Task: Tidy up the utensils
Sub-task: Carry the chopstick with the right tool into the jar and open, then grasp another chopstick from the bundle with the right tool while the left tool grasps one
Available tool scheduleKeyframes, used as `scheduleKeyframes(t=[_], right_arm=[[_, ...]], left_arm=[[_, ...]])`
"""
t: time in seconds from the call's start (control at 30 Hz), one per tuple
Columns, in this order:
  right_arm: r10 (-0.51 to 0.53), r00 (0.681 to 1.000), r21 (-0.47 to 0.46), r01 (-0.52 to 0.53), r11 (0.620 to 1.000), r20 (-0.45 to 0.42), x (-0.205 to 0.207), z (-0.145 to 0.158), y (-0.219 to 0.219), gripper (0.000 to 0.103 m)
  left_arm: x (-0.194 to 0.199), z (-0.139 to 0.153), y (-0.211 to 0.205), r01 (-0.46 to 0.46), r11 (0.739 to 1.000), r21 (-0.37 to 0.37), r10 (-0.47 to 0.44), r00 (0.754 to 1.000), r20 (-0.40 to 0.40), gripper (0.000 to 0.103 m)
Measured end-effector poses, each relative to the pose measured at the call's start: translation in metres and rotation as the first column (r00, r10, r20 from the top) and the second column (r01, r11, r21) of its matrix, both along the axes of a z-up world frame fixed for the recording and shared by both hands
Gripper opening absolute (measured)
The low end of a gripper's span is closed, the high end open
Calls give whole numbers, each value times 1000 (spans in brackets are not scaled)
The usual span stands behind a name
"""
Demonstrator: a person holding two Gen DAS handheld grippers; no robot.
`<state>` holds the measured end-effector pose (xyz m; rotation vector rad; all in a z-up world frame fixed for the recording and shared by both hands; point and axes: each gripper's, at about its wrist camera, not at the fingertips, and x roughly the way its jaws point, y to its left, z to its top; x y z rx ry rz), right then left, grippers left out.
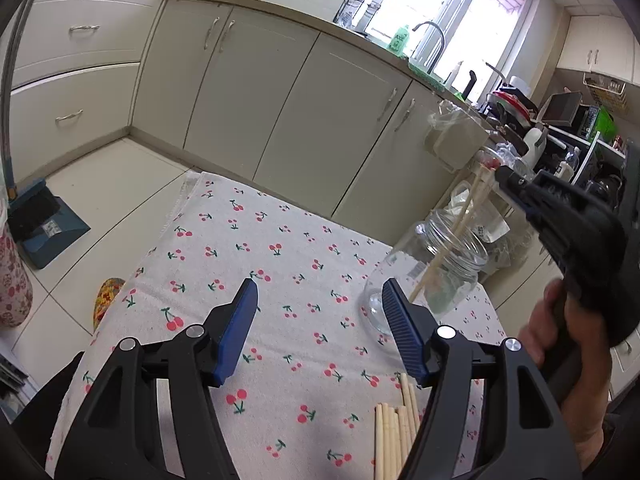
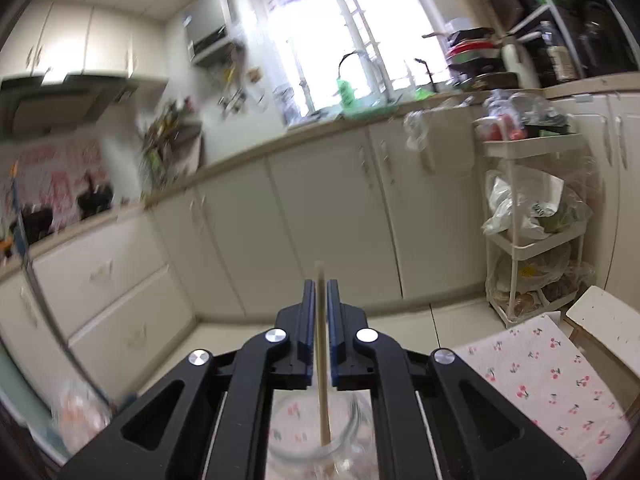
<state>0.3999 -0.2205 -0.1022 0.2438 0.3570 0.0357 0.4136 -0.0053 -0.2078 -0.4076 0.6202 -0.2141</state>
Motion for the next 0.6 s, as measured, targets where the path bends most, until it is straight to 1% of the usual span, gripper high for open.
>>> scheduleKeyframes(t=[0.03, 0.1, 0.13, 0.17, 0.27, 0.3, 0.33, 0.4, 0.47, 0.5, 0.53, 0.6], right_arm=[[9, 1000, 0, -9, 1000, -15, -3, 0, -1, 38], [28, 999, 5, -27, 1000, -39, -18, 2, -6, 39], [31, 998, 10, -31, 999, -54, -27, 3, -10, 43], [34, 997, 14, -34, 999, -74, -36, 4, -13, 45], [69, 977, 4, -70, 998, -201, -64, -9, -16, 45], [86, 963, -7, -90, 996, -255, -72, -17, -15, 45], [103, 942, -24, -117, 993, -319, -82, -28, -11, 45], [125, 901, -52, -161, 986, -416, -97, -51, -4, 45], [134, 873, -75, -190, 979, -468, -105, -67, 4, 44], [134, 866, -80, -195, 978, -482, -108, -73, 7, 42], [139, 850, -79, -207, 975, -508, -109, -81, 10, 40], [139, 832, -89, -220, 971, -538, -107, -92, 17, 38]], left_arm=[[-1, 1, -1, 3, 1000, 3, -3, 1000, -7, 62], [-6, 3, -4, 18, 1000, 11, -18, 999, -29, 63], [-7, 4, -5, 23, 1000, 17, -23, 999, -36, 63], [-10, 5, -7, 33, 999, 29, -31, 998, -46, 65], [-19, 5, -12, 67, 995, 70, -61, 995, -81, 69], [-22, 5, -14, 80, 994, 79, -72, 993, -95, 70], [-26, 3, -16, 94, 991, 93, -83, 990, -113, 72], [-31, 0, -19, 120, 985, 121, -101, 984, -149, 72], [-38, -3, -22, 142, 980, 142, -116, 977, -179, 72], [-41, -4, -23, 148, 977, 151, -118, 975, -190, 72], [-45, -5, -23, 155, 974, 162, -121, 972, -203, 73], [-51, -6, -23, 163, 971, 173, -124, 969, -216, 73]])
